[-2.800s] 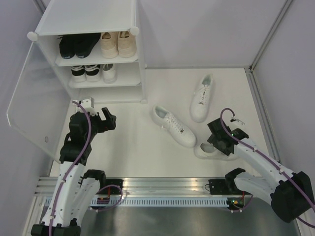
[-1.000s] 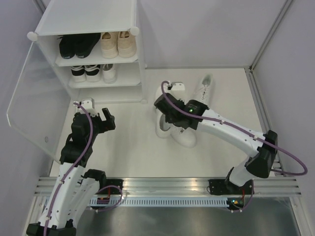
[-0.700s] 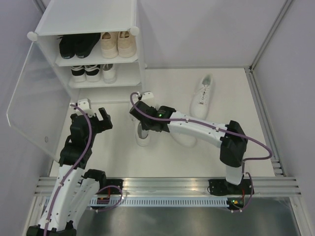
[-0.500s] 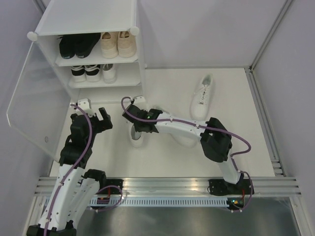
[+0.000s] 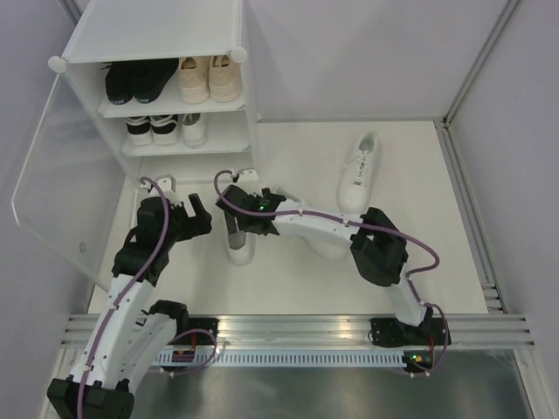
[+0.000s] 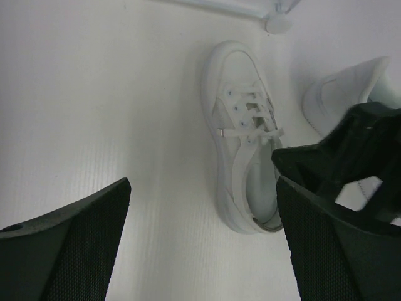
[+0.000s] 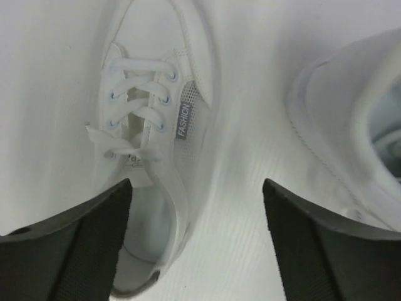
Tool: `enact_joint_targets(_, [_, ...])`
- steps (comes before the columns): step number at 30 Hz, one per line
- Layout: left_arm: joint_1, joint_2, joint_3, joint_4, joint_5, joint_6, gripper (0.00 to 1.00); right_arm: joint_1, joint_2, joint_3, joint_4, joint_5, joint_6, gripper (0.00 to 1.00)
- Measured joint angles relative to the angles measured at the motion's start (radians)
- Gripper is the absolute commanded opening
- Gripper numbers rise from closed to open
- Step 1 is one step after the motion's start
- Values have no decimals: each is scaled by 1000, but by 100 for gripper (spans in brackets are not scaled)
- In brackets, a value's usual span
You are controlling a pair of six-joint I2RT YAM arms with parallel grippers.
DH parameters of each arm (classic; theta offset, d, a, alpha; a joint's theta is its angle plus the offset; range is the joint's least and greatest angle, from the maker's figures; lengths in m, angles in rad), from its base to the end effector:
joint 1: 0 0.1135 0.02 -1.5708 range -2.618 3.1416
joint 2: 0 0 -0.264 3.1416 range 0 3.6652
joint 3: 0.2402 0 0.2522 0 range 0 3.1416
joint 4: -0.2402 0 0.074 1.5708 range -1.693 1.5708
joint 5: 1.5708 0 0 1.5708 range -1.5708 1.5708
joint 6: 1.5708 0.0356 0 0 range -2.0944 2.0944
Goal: Place and organize the shoes in the shoe cabinet
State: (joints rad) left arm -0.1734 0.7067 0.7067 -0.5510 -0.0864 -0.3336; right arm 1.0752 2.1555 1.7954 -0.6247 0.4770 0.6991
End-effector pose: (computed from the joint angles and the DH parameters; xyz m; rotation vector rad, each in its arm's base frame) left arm 0.1556 -0.0241 0.2876 -0.2213 2.1150 -0.2092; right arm 0.2400 0.4097 0.2155 -0.2765 2.3972 0.1933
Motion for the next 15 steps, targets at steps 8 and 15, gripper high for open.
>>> enact_joint_targets(8, [-48, 45, -6, -50, 96, -127, 99, -2, -503, -291, 116, 211, -103, 98])
enact_joint_targets(15, [-202, 126, -36, -47, 57, -252, 87, -72, -944, -761, 385, 417, -195, 98])
